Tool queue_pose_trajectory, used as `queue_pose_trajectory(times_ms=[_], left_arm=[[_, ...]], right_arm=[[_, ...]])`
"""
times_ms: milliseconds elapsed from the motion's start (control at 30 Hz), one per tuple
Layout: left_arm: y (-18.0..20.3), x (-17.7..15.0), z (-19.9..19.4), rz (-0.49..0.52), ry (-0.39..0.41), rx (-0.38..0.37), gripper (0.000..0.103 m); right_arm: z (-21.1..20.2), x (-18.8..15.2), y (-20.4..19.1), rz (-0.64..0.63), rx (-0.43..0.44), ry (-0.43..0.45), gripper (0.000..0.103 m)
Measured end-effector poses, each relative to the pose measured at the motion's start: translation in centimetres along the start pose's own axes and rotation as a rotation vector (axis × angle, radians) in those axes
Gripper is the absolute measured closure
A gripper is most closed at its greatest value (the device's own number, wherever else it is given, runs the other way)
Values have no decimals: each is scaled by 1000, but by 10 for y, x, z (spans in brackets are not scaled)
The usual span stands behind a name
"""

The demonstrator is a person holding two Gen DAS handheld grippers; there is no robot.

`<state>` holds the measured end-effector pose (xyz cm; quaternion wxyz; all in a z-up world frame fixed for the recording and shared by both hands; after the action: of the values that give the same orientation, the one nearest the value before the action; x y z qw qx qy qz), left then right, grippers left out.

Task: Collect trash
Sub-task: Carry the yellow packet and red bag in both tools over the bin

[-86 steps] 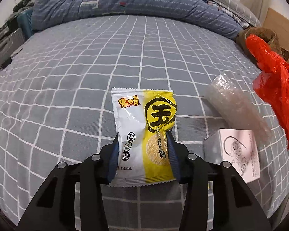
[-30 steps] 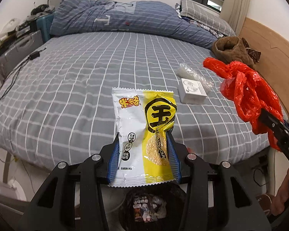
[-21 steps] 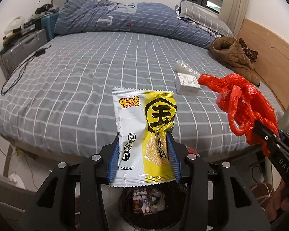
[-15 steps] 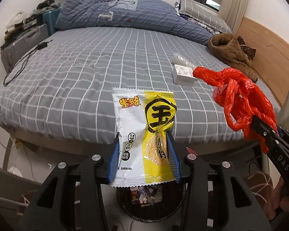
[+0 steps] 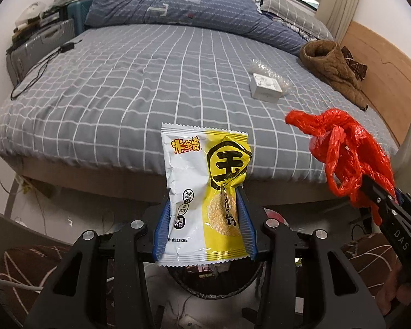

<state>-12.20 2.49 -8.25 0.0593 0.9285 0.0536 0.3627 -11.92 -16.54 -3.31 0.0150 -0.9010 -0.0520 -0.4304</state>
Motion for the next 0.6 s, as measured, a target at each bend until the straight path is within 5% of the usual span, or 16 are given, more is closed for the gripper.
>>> queue_pose_trajectory(times_ms=[600], left_arm=[[-1, -46, 84, 73, -124, 1, 60]], right_arm=[[76, -82, 2, 34, 54, -230, 71]])
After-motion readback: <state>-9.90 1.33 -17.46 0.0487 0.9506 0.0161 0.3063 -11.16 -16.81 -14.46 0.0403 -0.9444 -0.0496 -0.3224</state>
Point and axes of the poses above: each gripper's, at about its wrist camera, not at the fingertips, and z roughly the way its jaws point, y to its right, x to its top, the point moved 7 cm from there along z, roughly the way its jaws point, and after that the axes turned 7 degrees about y, right-handed, at the moved point
